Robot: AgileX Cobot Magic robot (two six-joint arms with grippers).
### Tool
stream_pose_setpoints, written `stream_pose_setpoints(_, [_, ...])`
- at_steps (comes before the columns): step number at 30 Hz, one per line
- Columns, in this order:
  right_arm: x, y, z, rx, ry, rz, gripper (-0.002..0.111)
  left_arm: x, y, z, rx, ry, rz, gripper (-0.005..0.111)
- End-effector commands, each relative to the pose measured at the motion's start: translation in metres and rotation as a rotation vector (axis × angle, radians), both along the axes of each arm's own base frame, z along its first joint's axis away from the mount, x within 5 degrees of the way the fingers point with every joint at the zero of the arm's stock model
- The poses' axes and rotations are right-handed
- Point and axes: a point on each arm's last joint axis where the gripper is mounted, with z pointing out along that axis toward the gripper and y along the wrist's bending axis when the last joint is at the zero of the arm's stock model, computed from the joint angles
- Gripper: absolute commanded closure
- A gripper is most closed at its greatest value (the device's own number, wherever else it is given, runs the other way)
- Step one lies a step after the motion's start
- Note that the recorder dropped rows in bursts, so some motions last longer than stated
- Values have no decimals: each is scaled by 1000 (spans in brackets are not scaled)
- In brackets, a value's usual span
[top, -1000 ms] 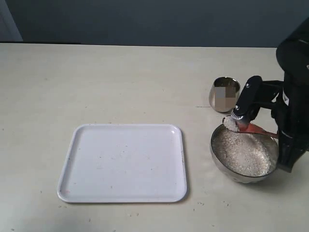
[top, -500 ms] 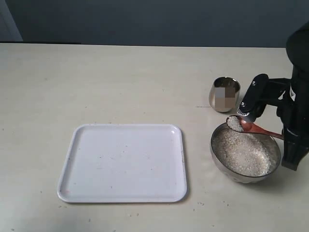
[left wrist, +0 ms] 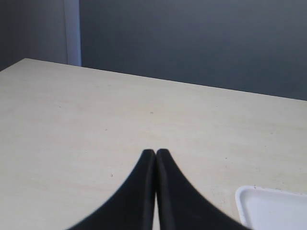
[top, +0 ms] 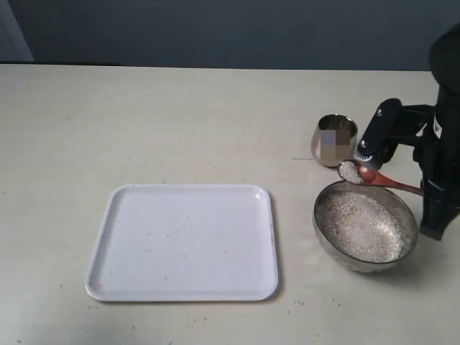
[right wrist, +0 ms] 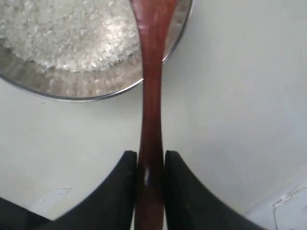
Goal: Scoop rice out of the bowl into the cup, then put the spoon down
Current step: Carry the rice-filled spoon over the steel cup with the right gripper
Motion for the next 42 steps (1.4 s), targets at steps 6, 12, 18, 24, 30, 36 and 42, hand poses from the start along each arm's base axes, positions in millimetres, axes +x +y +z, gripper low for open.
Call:
stream_pose_setpoints(6, [21,-7,27,100,-61,-38,109,0,-1,2,-8,-18,-7,106])
stream_pose_setpoints(12, [28,-12,29,117,-58,-59,109,0,-1,2,-8,-18,-7,106])
stream_pose_setpoints(18, [40,-11,29,130,-56,-80,109,0,-1,2,-8,-18,-7,106])
stream_pose_setpoints(24, [57,-4,28,132,-55,-73,109,0,-1,2,-8,-18,-7,106])
stream_pose_setpoints(30, [72,3,19,122,-35,-64,109,0,-1,2,-8,-18,-7,106])
stream_pose_setpoints(36, [88,6,8,89,-20,-57,109,0,-1,2,-8,-18,-7,106])
stream_pose_setpoints(42, [100,-18,5,136,-3,-168,109,0,-1,2,-8,-18,-7,106])
